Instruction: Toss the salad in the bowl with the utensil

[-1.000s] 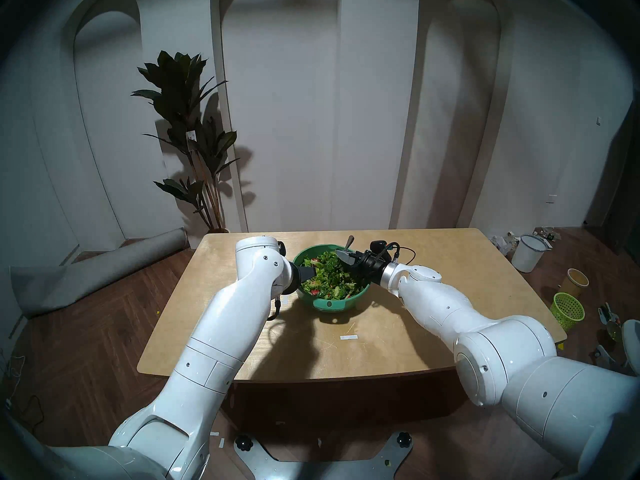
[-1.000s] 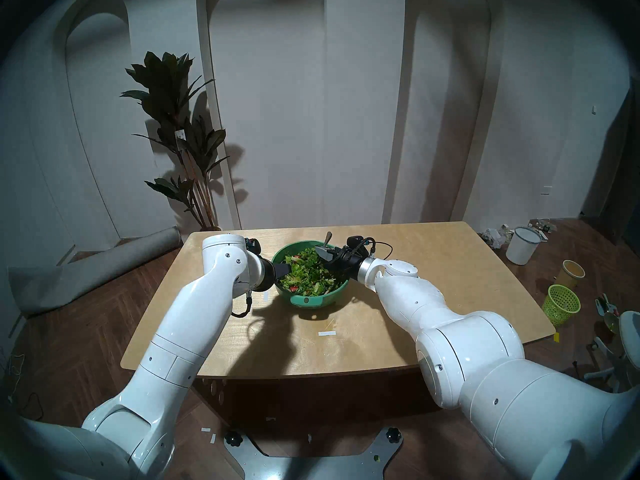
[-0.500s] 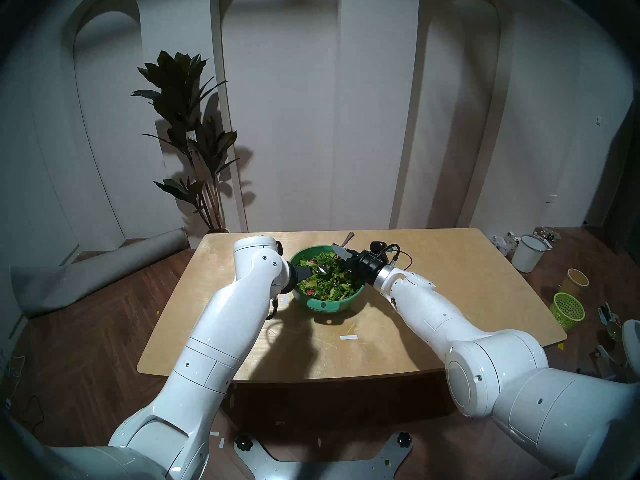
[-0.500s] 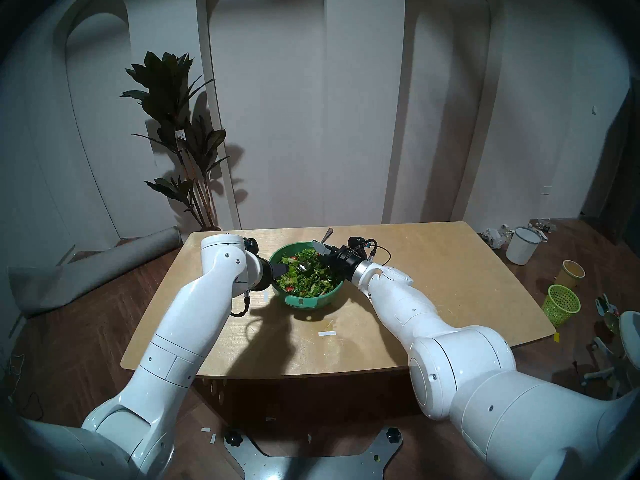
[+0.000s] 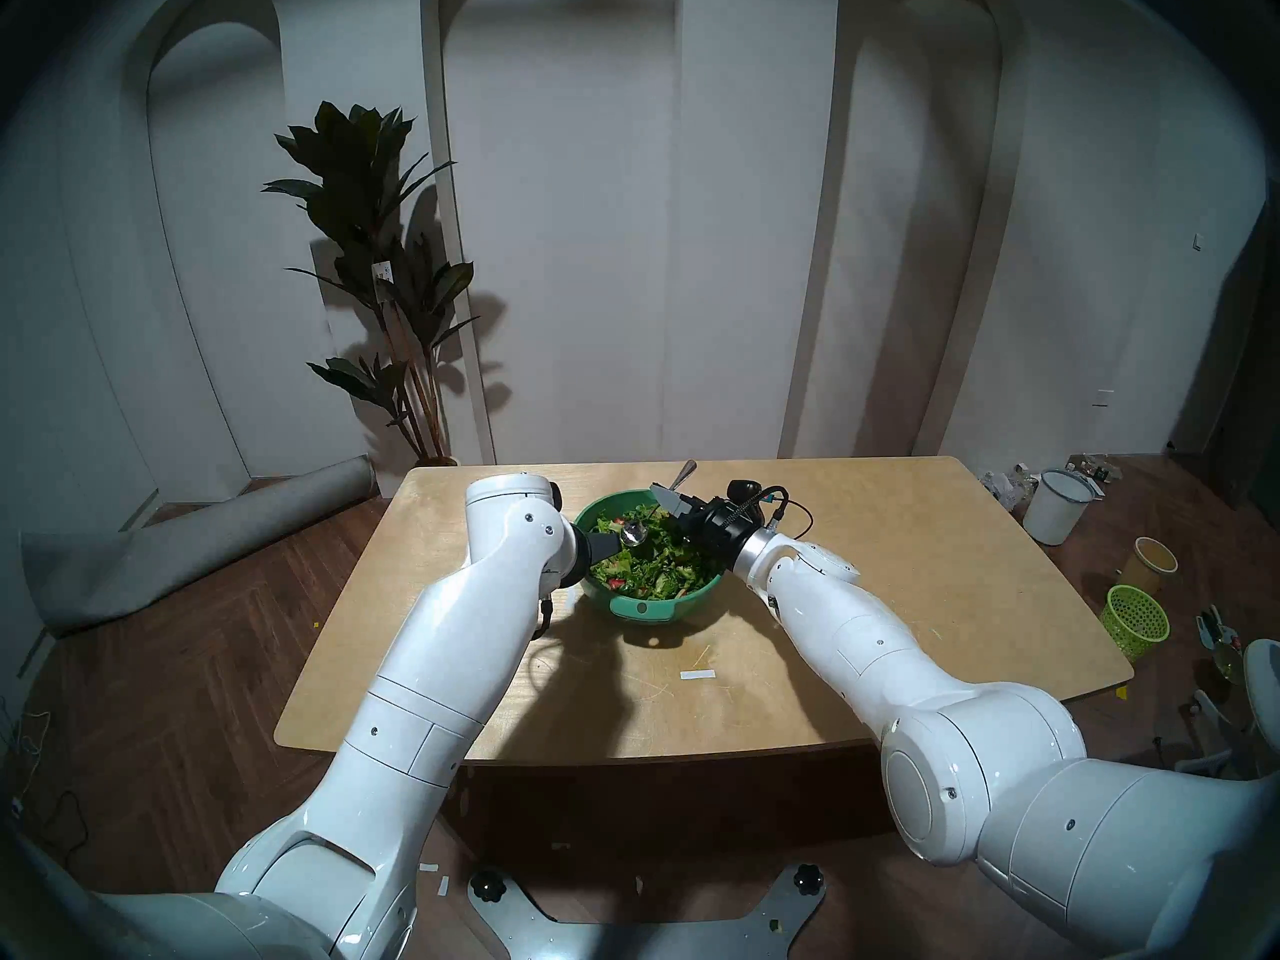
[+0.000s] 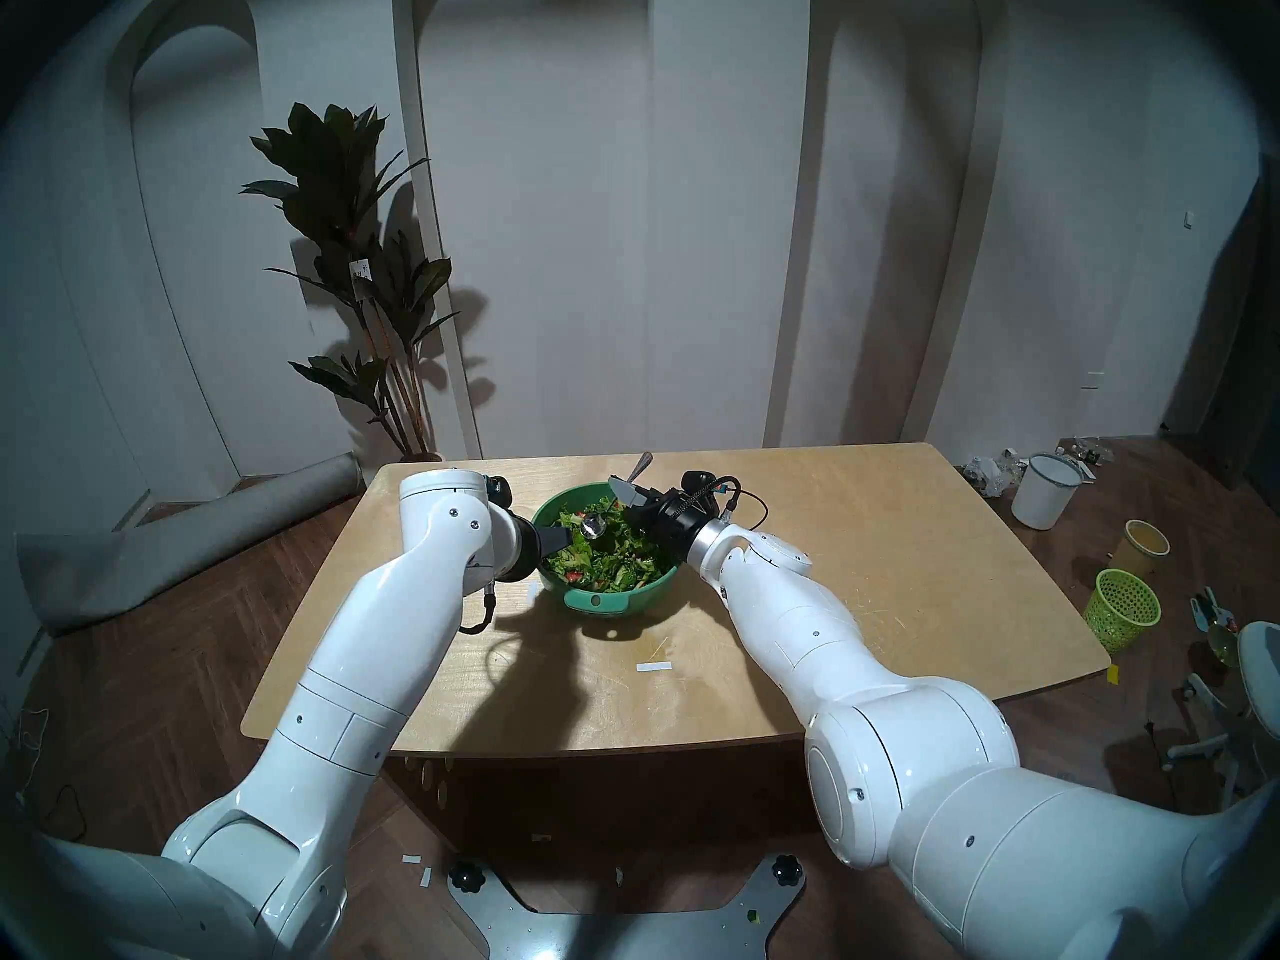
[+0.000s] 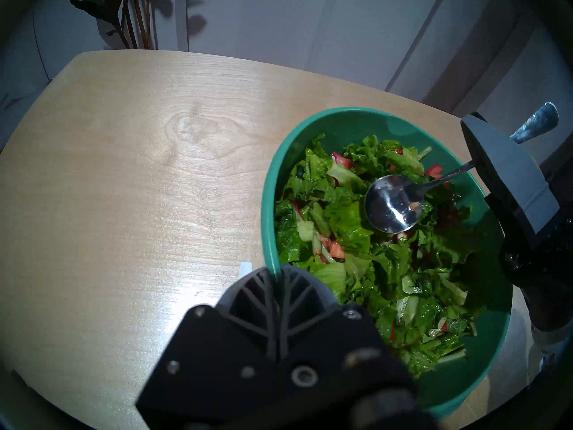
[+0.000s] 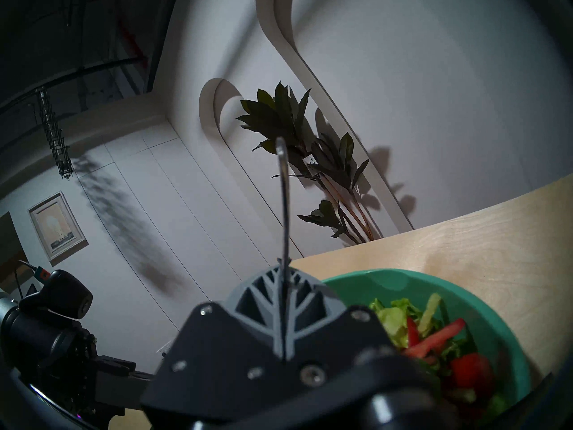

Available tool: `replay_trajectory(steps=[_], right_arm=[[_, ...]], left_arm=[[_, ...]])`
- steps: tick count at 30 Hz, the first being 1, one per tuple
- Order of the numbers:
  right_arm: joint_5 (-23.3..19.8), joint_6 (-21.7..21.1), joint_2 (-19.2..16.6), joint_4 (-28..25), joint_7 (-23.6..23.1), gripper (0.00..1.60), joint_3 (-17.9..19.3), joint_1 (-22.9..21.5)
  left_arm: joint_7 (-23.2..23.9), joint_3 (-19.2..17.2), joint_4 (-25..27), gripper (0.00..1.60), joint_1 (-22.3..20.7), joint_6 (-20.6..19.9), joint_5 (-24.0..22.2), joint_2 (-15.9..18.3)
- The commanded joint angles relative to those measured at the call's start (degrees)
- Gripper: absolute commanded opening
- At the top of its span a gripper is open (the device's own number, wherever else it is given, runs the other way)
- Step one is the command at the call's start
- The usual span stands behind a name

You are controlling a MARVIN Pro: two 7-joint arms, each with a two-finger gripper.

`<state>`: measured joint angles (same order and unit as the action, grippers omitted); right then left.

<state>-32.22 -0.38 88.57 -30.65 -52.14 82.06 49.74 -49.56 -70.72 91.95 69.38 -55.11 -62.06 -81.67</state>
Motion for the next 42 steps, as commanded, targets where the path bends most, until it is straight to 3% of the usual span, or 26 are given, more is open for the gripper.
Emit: replay_trajectory(steps=[1,12,19,25,29,36,42], right_arm=[[1.99,3.15,-1.71,-6.91,-1.22,0.00,-1.12,-3.19],[7.50,5.87,-7.25,-14.54,-2.14,0.00,-3.32,-5.05],[12.07,3.62,-10.49,-20.18,0.02,0.00,-5.45,1.24],[16.93,2.75,-11.93,-24.55,5.96,0.00,-7.01,5.51],[20.80,4.05,-10.56,-21.34,10.81,0.00,-6.99,5.39],[25.77,8.01,-7.72,-12.06,17.98,0.00,-9.04,1.44],[26.58,9.97,-5.84,-5.48,21.83,0.00,-9.60,1.25]], left_arm=[[-1.13,0.18,1.23,0.00,-1.24,0.11,-0.07,-0.52],[-1.17,0.42,1.20,0.00,-1.31,0.11,-0.10,-0.44],[-2.57,0.10,1.53,0.00,-1.42,0.11,-0.53,-0.84],[-4.66,-0.10,1.85,0.00,-1.41,0.11,-1.63,-1.24],[-6.26,-0.05,2.03,0.00,-1.51,0.11,-2.93,-1.26],[-6.31,0.04,2.02,0.00,-1.61,0.11,-3.66,-0.97],[-6.08,0.13,2.03,0.00,-1.67,0.11,-3.97,-0.73]])
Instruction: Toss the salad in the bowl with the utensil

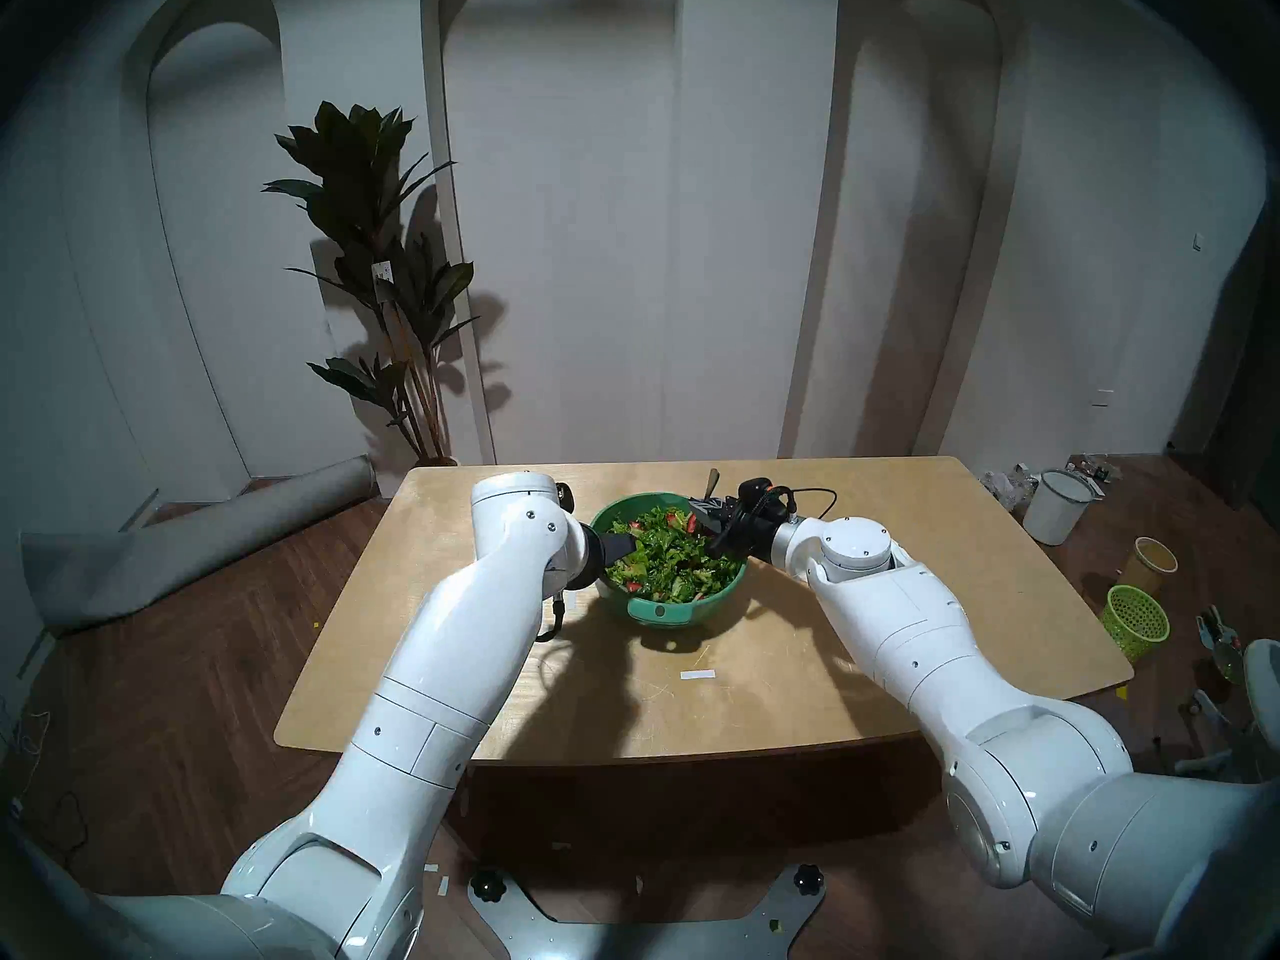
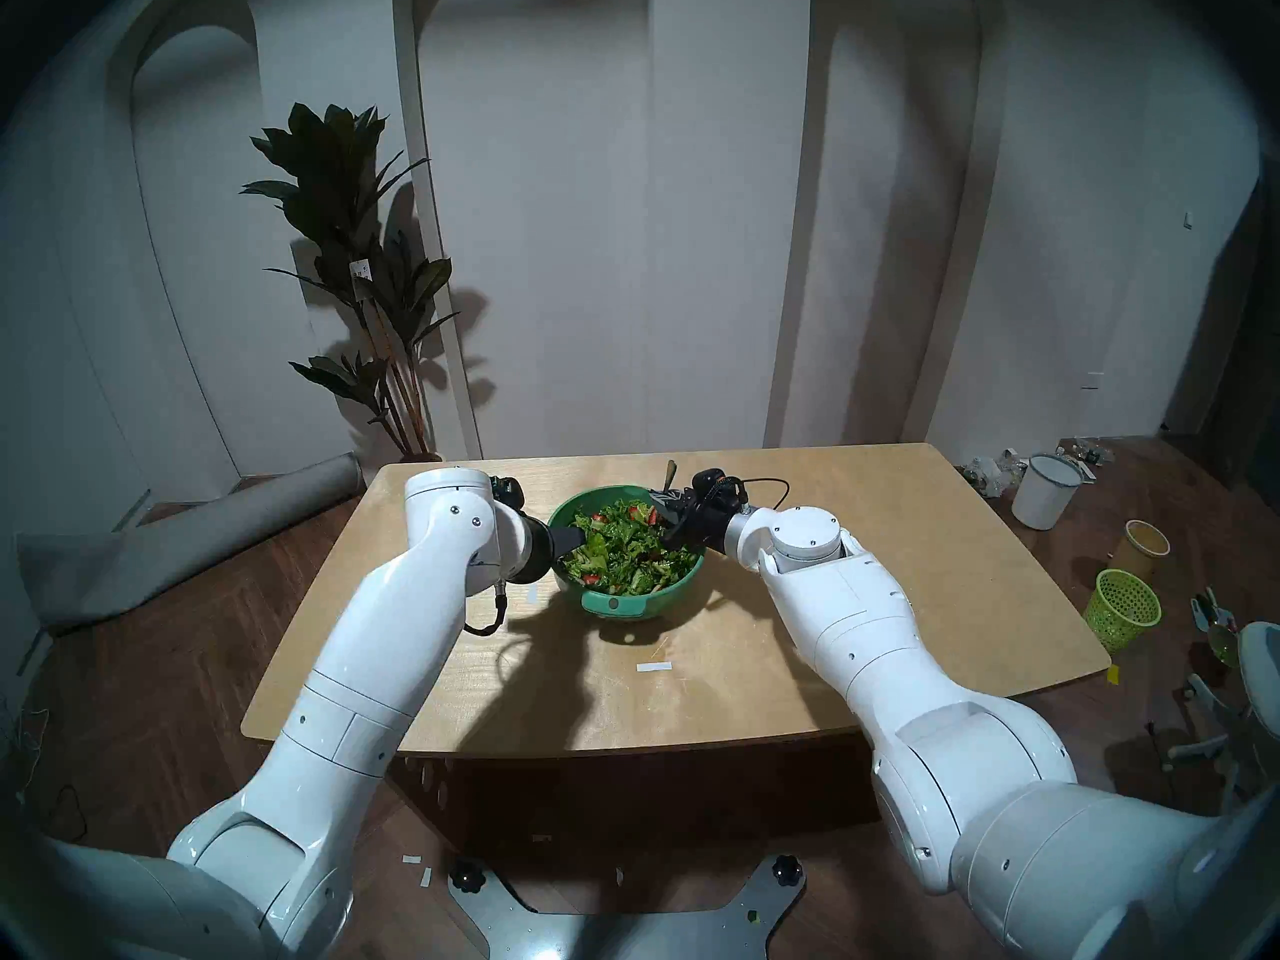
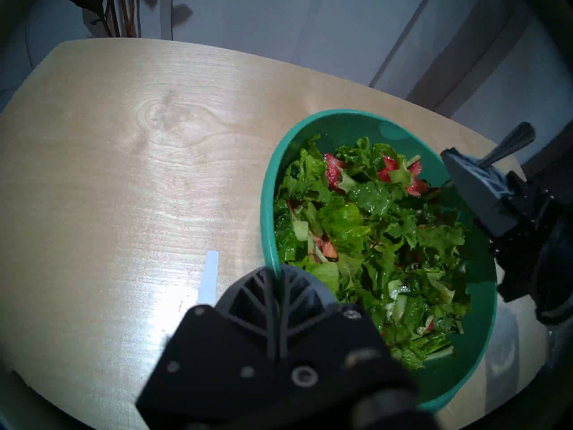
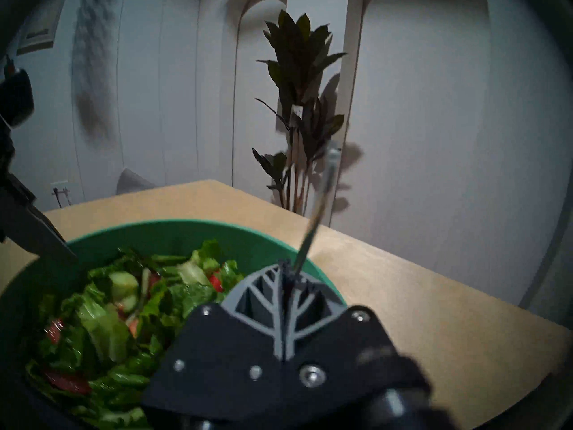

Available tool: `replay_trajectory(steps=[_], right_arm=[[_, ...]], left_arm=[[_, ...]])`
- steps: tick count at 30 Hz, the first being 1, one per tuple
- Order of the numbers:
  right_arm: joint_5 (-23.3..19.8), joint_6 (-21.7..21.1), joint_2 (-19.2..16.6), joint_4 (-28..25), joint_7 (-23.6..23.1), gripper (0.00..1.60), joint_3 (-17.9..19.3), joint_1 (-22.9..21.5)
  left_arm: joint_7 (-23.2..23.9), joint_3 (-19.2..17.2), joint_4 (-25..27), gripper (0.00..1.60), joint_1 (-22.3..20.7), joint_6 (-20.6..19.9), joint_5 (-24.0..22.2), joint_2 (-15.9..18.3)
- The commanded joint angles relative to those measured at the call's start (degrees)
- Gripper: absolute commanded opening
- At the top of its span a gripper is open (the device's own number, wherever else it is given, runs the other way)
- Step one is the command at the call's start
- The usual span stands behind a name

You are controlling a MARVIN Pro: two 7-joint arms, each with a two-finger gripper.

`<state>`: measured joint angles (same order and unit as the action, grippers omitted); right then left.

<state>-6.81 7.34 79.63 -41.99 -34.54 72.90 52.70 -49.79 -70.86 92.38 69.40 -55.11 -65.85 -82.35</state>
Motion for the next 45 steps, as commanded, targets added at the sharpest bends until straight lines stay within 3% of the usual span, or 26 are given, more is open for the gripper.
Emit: replay_trajectory(steps=[1,6,12,28,38,45], right_arm=[[0.93,2.83,3.40,6.88,4.24,0.00,-0.43,-1.65],[-1.73,2.58,4.90,7.03,3.69,0.00,0.89,-0.15],[-6.98,-0.45,6.13,0.79,-0.60,0.00,2.86,2.94],[-15.01,-8.39,5.64,-13.36,-7.91,0.00,6.57,9.39],[-17.17,-12.79,5.94,-19.32,-8.79,0.00,7.56,13.08],[-15.44,-14.14,4.23,-24.59,-6.58,0.00,7.66,15.85]], left_arm=[[-6.07,0.31,1.61,0.00,-1.70,0.11,-0.34,-0.05],[-6.12,0.34,1.59,0.00,-1.74,0.11,-0.53,0.02],[-5.20,0.36,1.50,0.00,-1.73,0.11,-0.32,0.21],[-2.51,0.51,1.09,0.00,-1.63,0.11,0.75,0.63],[-2.76,0.48,1.13,0.00,-1.64,0.11,1.29,0.44],[-3.49,0.33,1.25,0.00,-1.63,0.11,1.36,0.15]])
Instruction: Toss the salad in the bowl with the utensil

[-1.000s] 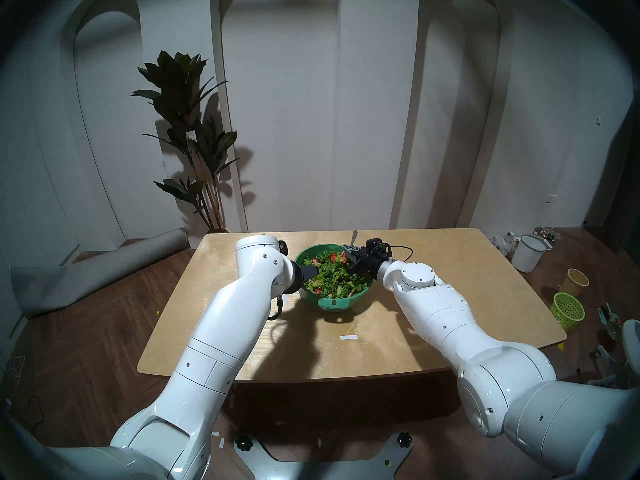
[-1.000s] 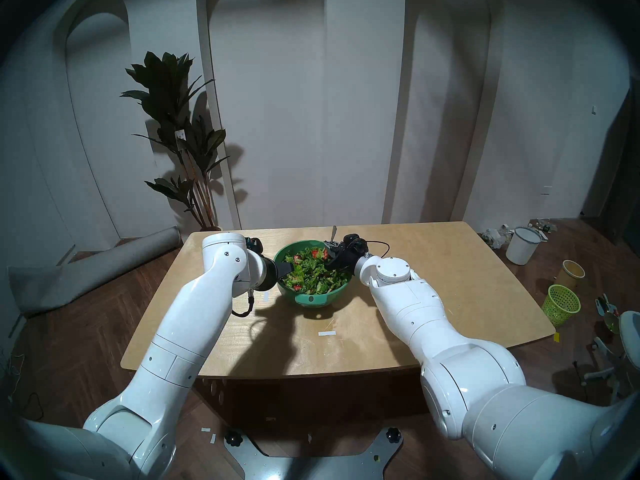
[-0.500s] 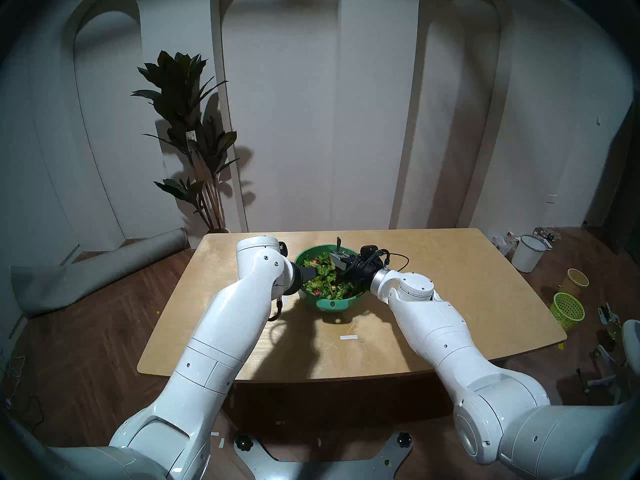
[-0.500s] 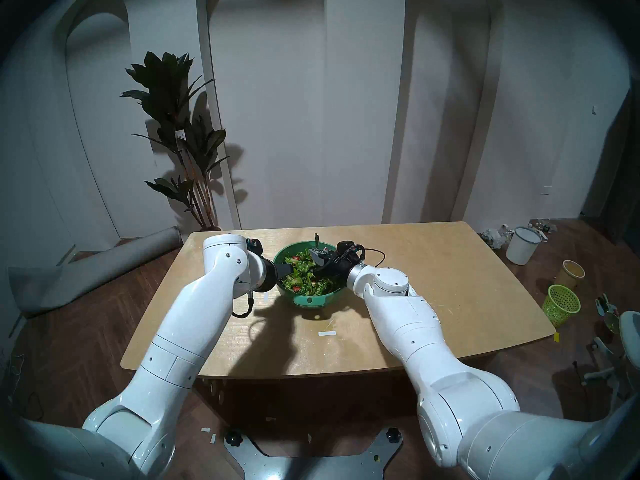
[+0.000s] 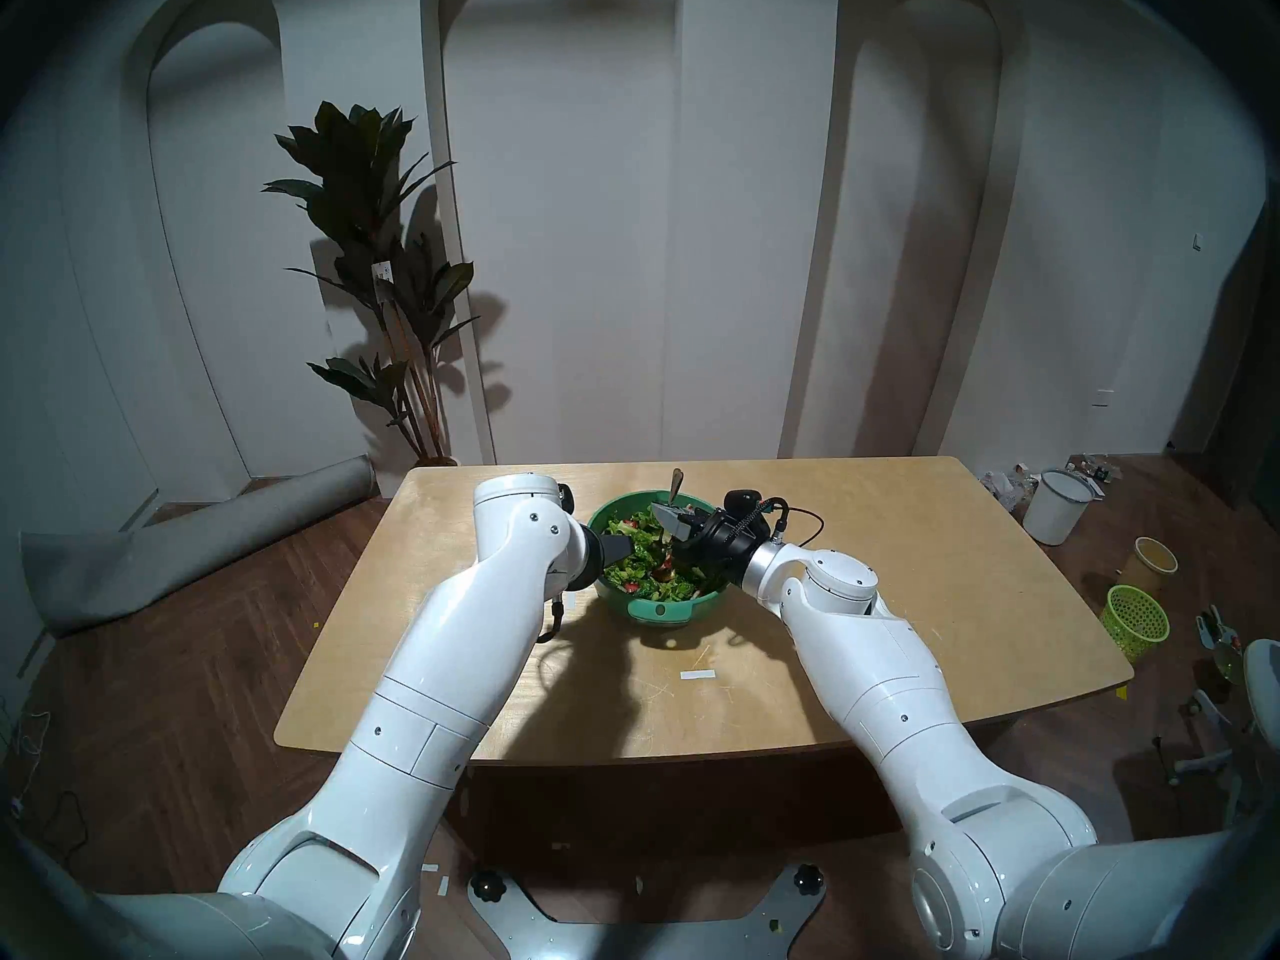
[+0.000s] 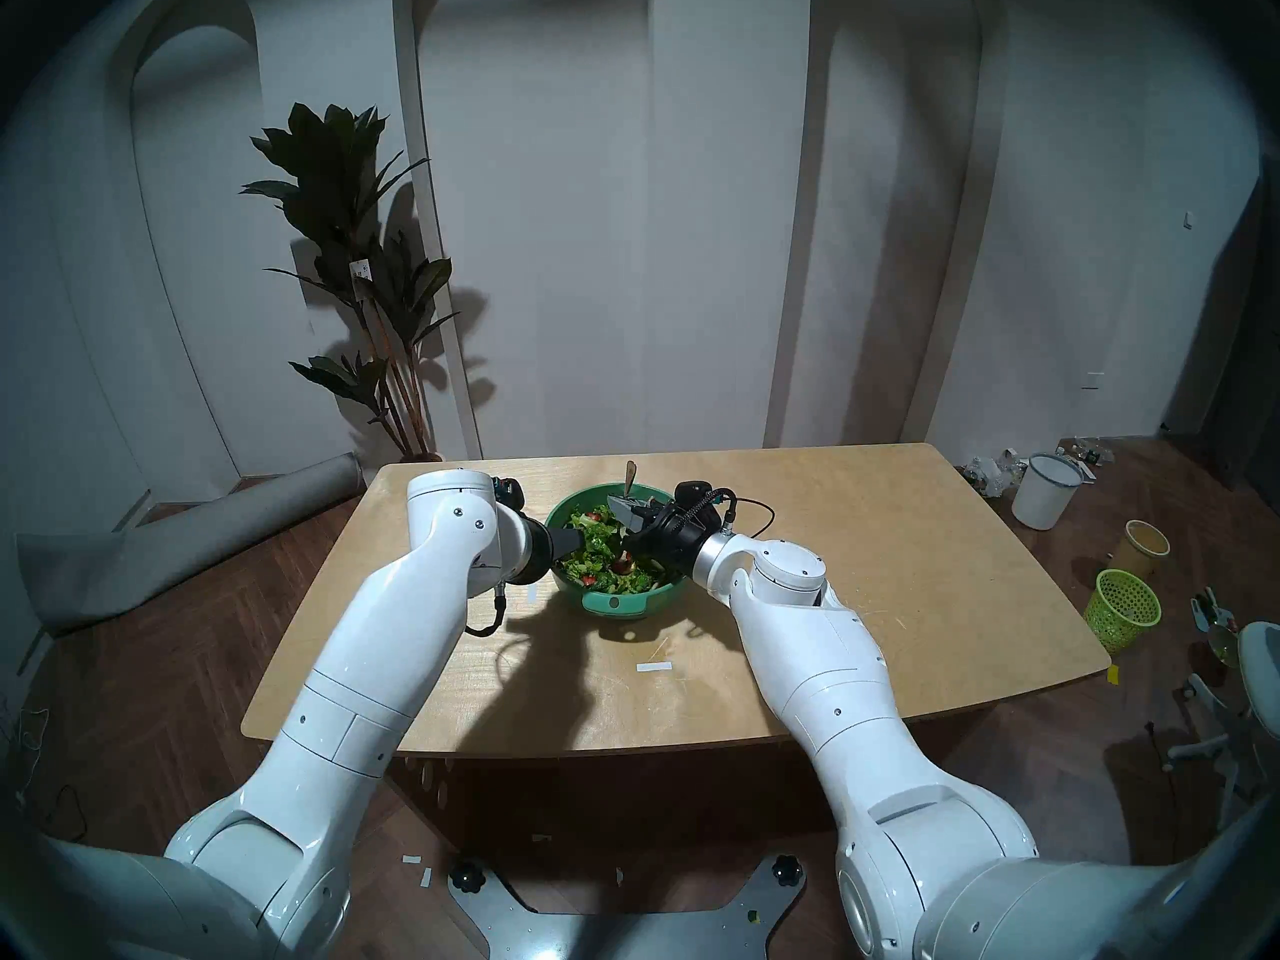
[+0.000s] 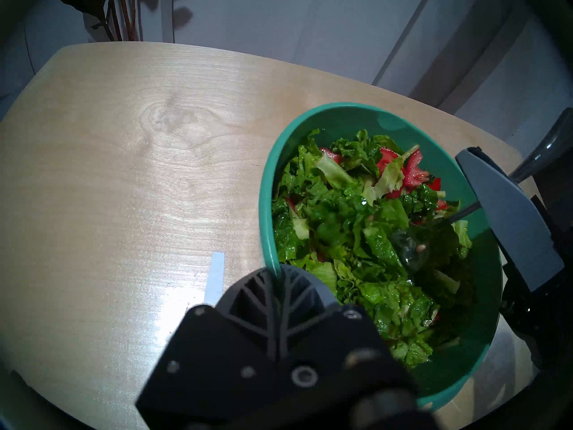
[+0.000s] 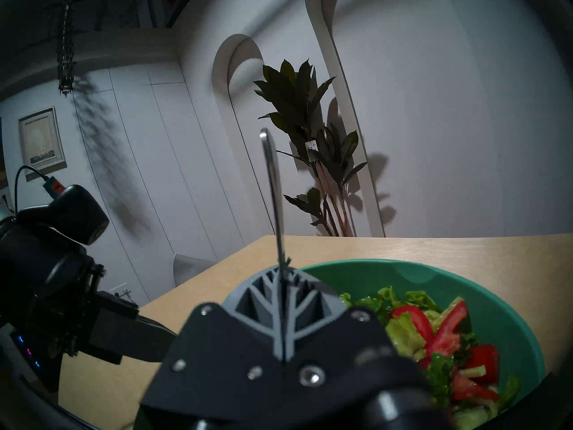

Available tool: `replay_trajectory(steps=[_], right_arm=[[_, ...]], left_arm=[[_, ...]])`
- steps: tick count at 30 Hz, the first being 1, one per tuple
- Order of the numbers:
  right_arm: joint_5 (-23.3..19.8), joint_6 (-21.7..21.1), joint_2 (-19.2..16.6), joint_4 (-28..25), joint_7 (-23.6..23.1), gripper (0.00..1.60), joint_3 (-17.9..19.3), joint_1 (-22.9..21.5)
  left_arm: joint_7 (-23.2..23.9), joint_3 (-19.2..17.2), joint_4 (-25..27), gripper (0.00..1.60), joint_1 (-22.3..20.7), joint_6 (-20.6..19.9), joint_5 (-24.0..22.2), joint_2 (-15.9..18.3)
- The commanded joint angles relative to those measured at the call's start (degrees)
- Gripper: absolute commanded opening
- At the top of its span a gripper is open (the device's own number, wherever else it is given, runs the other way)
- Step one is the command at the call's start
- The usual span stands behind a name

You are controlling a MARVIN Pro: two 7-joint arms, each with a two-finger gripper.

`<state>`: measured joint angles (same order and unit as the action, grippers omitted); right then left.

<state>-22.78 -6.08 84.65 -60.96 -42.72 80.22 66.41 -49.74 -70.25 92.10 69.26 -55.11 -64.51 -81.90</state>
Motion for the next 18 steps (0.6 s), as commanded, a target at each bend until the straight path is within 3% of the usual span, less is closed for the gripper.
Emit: replay_trajectory(steps=[1,9,18], right_arm=[[1.21,-0.09,-1.47,-6.63,2.38,0.00,0.65,2.38],[0.64,0.81,-2.39,-11.64,6.73,0.00,5.04,4.00],[-0.13,-0.02,-1.96,-19.45,9.94,0.00,7.51,8.99]], left_arm=[[-3.57,-0.30,1.54,0.00,-1.49,0.11,0.05,-0.33],[-3.43,-0.43,1.52,0.00,-1.43,0.11,0.25,-0.46],[-4.12,-0.51,1.62,0.00,-1.40,0.11,0.17,-0.67]])
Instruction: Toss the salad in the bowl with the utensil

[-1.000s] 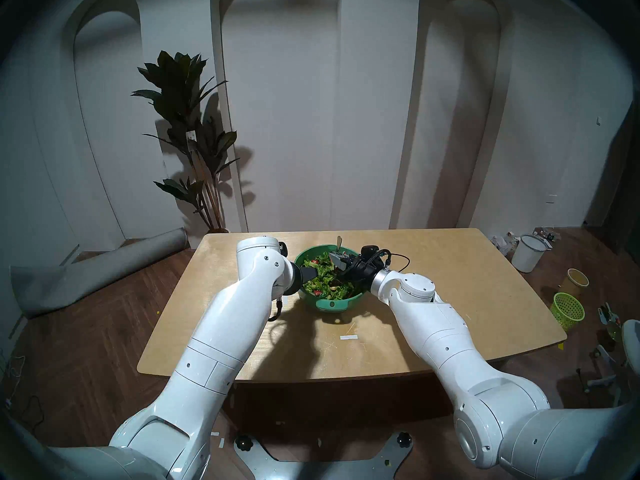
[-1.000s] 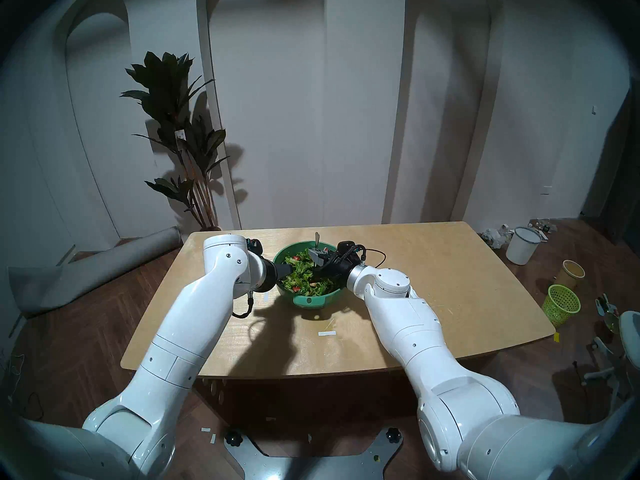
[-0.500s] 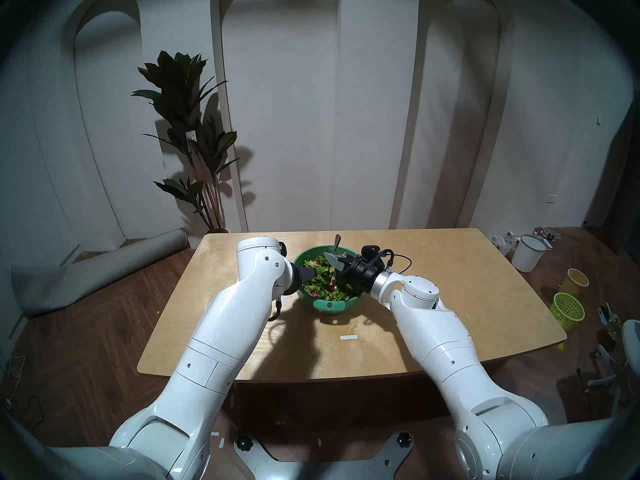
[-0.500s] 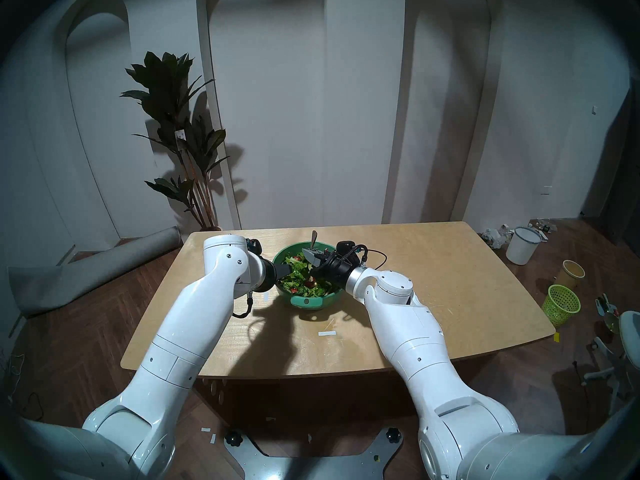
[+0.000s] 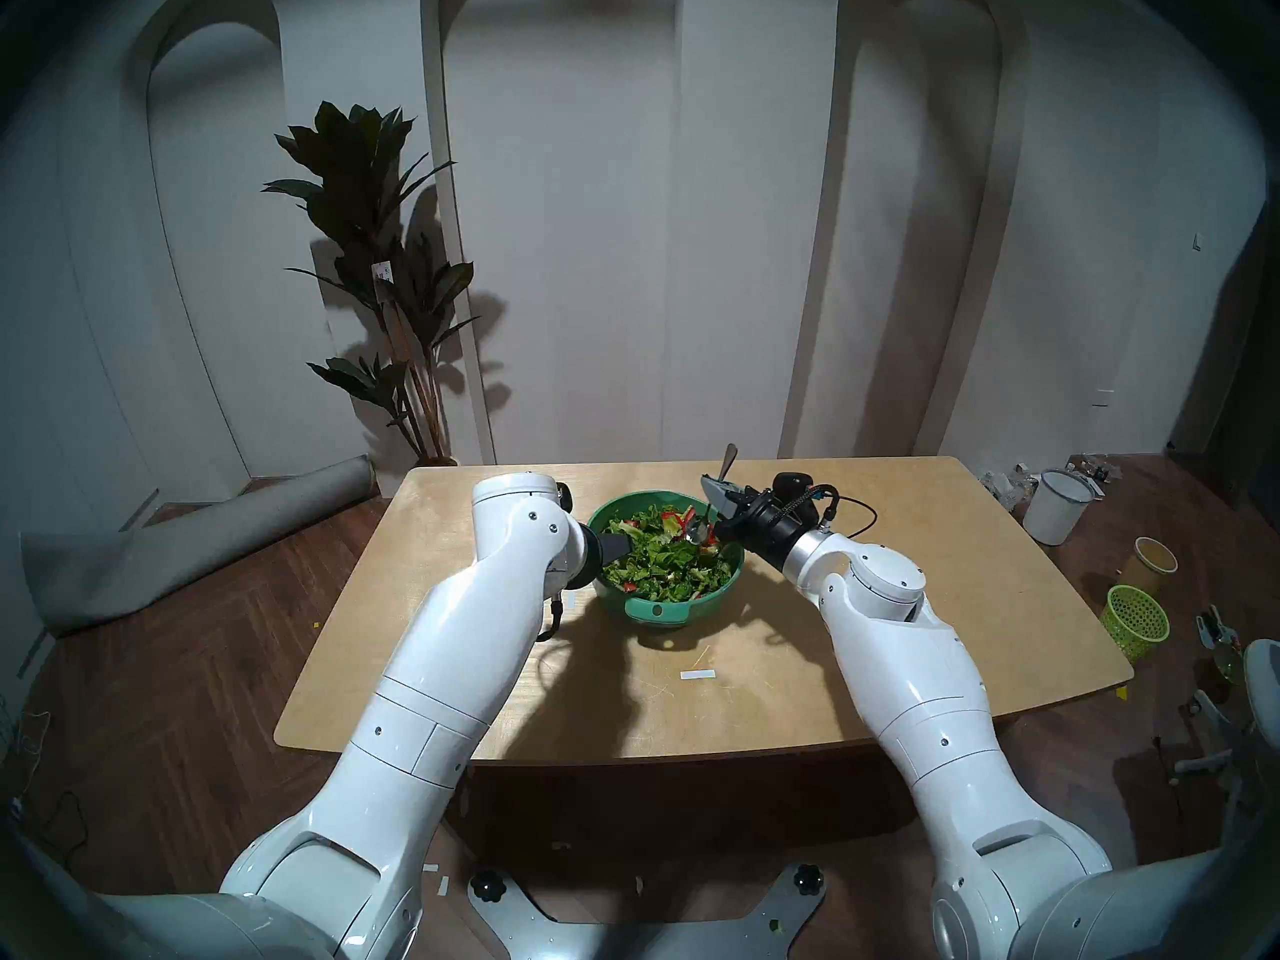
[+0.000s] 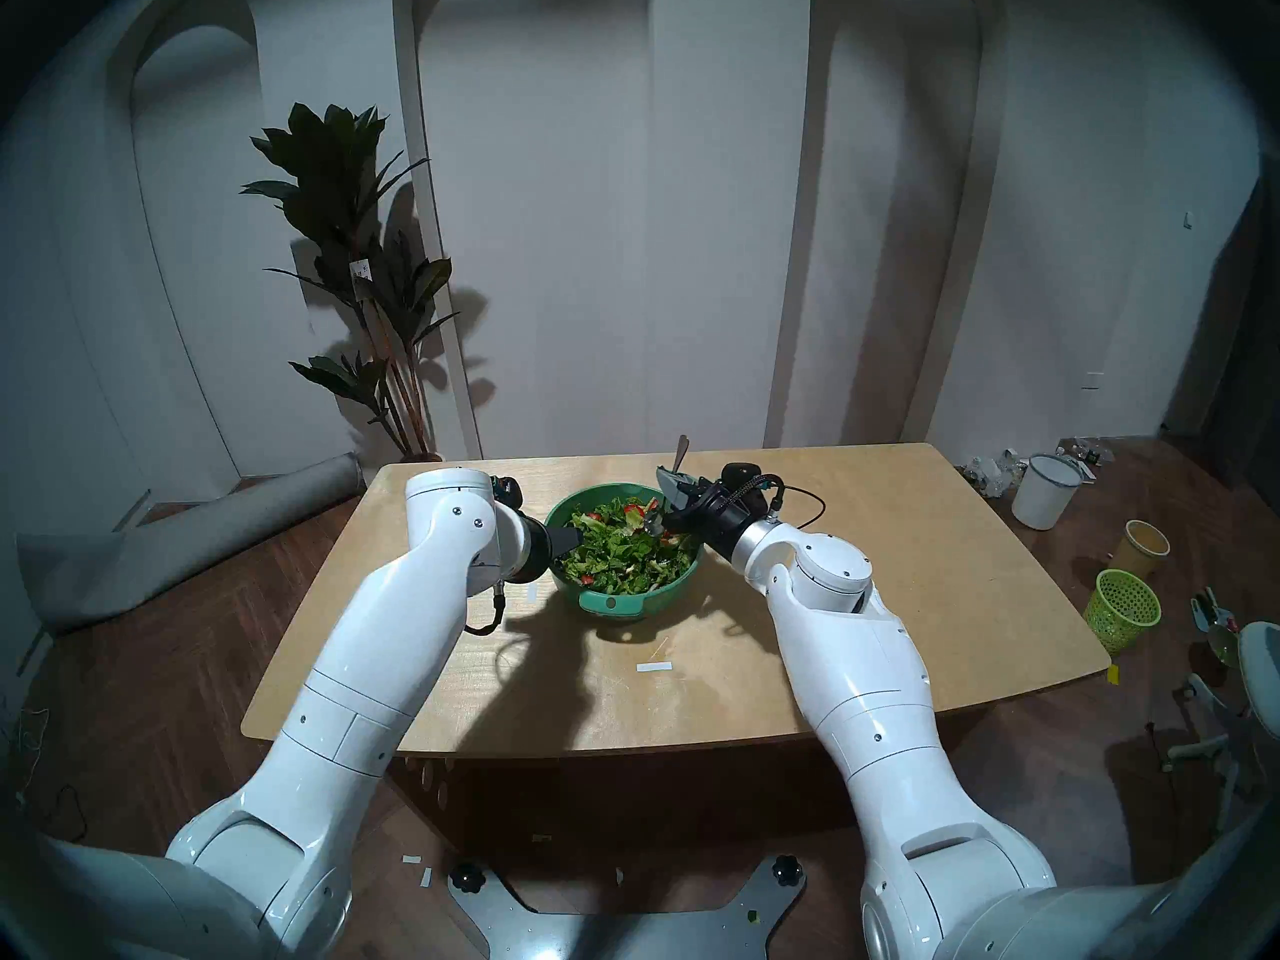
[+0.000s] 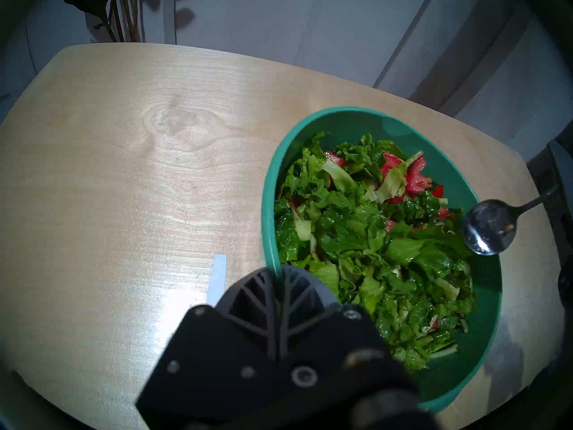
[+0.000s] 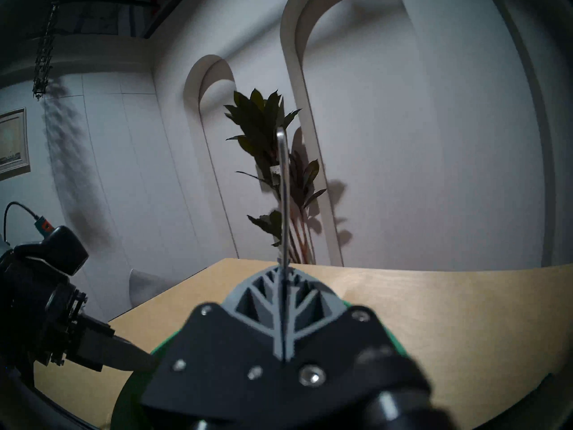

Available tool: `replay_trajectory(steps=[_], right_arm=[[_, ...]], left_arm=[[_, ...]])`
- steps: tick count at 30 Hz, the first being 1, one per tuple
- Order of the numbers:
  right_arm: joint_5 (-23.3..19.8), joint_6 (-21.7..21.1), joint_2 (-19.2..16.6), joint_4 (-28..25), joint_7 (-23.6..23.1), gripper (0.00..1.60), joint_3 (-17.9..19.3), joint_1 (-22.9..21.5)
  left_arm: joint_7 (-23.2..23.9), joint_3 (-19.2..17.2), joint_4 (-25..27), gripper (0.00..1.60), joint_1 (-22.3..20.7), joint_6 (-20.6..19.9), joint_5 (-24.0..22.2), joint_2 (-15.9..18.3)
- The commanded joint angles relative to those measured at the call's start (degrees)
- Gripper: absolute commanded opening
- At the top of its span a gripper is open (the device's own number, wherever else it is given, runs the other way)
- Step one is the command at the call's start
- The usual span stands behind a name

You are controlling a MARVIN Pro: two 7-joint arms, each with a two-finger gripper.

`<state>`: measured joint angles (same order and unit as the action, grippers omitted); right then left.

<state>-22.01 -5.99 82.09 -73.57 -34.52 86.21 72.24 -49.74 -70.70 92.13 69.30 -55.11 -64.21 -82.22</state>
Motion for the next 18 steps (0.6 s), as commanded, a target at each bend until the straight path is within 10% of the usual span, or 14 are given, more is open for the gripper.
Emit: replay_trajectory(steps=[1,18], right_arm=[[-1.07,0.57,0.63,-5.88,1.52,0.00,1.73,2.54],[-1.33,-1.91,-0.42,-17.92,5.07,0.00,4.92,7.15]], left_arm=[[-4.11,-0.07,1.58,0.00,-1.44,0.11,-0.13,-0.36],[-4.79,-0.15,1.67,0.00,-1.40,0.11,-0.24,-0.58]])
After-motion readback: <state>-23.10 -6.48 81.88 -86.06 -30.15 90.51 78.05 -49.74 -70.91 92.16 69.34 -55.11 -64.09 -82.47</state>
